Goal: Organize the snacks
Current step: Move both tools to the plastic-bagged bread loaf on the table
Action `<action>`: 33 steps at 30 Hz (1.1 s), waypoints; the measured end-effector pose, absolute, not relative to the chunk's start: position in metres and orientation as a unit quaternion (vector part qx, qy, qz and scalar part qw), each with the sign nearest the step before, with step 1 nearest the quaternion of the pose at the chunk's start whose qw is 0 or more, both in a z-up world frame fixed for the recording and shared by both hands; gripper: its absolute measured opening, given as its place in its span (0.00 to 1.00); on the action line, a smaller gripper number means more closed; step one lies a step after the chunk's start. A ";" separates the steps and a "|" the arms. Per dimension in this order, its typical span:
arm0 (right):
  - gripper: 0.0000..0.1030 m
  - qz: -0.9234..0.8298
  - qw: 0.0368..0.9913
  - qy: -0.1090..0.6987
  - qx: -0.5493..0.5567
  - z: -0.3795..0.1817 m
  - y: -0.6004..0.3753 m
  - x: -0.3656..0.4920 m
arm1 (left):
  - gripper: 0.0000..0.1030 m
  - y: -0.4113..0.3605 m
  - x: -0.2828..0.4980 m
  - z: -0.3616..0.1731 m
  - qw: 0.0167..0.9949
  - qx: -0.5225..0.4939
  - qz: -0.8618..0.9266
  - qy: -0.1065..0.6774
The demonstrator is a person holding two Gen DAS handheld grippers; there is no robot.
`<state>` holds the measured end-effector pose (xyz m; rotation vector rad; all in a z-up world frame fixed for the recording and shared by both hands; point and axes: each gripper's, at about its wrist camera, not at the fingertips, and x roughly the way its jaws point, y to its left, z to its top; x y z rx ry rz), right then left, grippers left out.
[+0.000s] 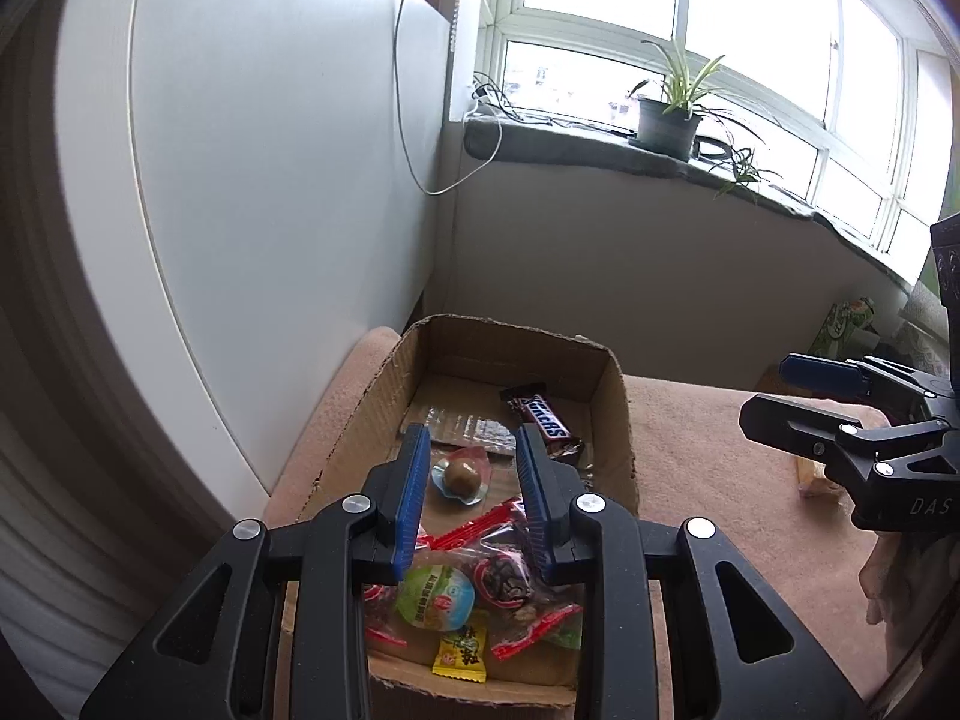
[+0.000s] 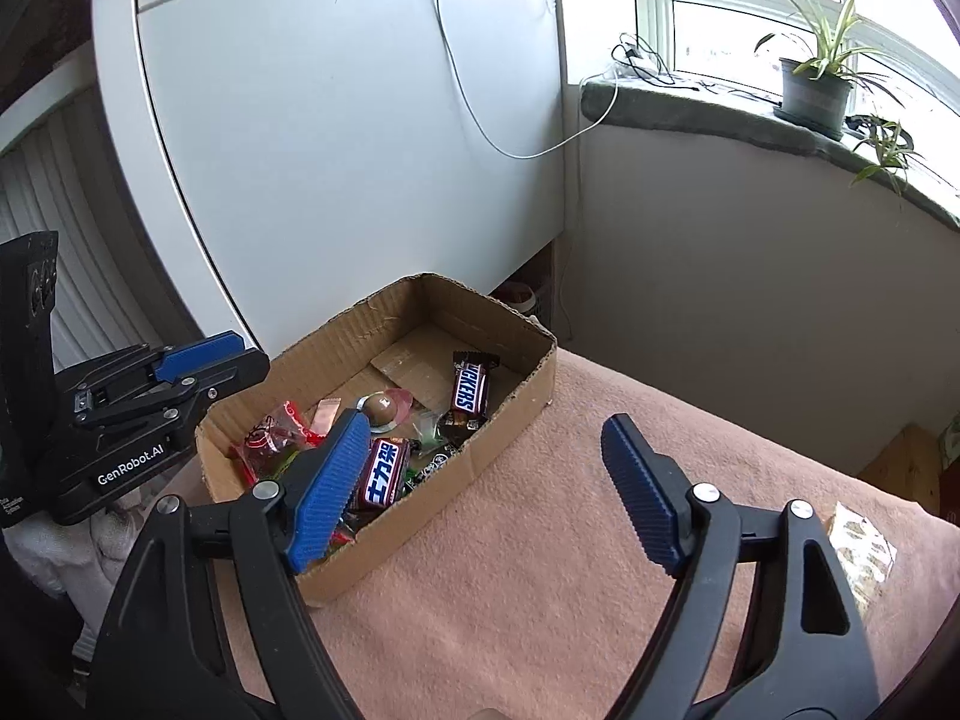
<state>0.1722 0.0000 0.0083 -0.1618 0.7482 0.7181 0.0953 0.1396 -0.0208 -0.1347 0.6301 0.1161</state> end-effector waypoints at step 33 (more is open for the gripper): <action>0.85 0.114 0.866 0.461 0.160 -0.064 -0.296 0.227 | 0.58 -0.074 0.172 -0.068 0.882 -0.098 -0.273 0.373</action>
